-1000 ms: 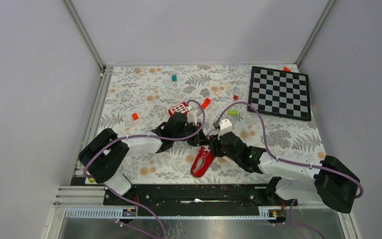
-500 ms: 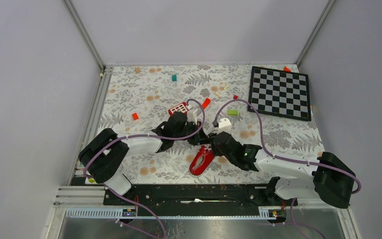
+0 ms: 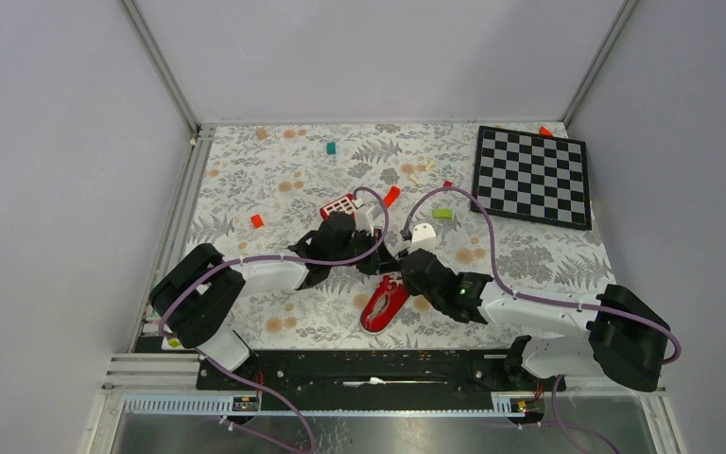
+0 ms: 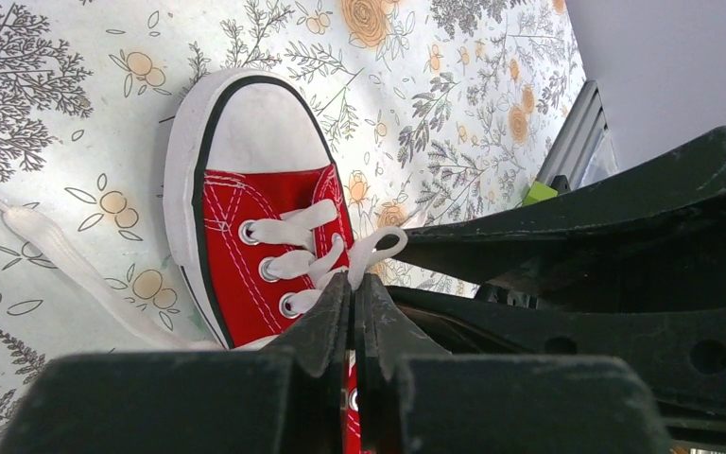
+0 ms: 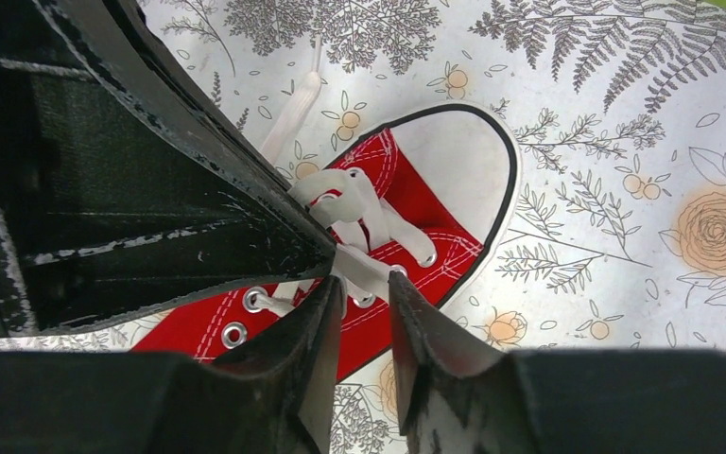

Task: Tie the shoes
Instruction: Cross the shoelace with the shoelace.

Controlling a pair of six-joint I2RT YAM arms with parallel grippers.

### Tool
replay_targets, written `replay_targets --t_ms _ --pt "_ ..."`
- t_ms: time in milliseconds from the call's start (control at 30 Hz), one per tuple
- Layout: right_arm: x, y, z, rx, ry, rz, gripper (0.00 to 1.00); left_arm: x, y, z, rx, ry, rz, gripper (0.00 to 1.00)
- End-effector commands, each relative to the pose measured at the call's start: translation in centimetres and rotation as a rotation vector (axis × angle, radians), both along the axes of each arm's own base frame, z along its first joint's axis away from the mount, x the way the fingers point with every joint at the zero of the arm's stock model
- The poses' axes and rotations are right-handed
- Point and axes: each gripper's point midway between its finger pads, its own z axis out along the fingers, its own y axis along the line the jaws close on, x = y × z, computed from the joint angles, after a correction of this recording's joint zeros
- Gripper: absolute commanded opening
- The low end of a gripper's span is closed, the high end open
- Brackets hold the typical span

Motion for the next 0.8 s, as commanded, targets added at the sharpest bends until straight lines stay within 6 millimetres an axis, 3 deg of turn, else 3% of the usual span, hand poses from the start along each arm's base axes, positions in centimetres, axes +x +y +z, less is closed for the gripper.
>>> replay_targets --t_ms 0,233,467,633,767 --pt "2.6 -1.2 1.4 -0.040 -0.110 -0.107 0.35 -0.6 -0.9 1.9 -0.054 -0.014 -0.047 0.00" --pt "3.2 -0.6 1.2 -0.033 -0.136 -0.097 0.32 -0.6 -1.0 1.8 -0.056 -0.010 -0.048 0.00" --pt "3.2 -0.4 1.3 -0.007 -0.146 -0.092 0.00 -0.7 -0.9 1.7 -0.054 -0.006 -0.048 0.00" --pt "2.3 -0.2 1.5 0.047 -0.152 -0.038 0.00 -0.8 -0.7 1.6 -0.052 -0.005 -0.047 0.00" --pt "0.9 1.3 1.6 0.157 -0.168 0.088 0.00 -1.1 -0.7 1.5 -0.051 0.003 -0.056 0.00"
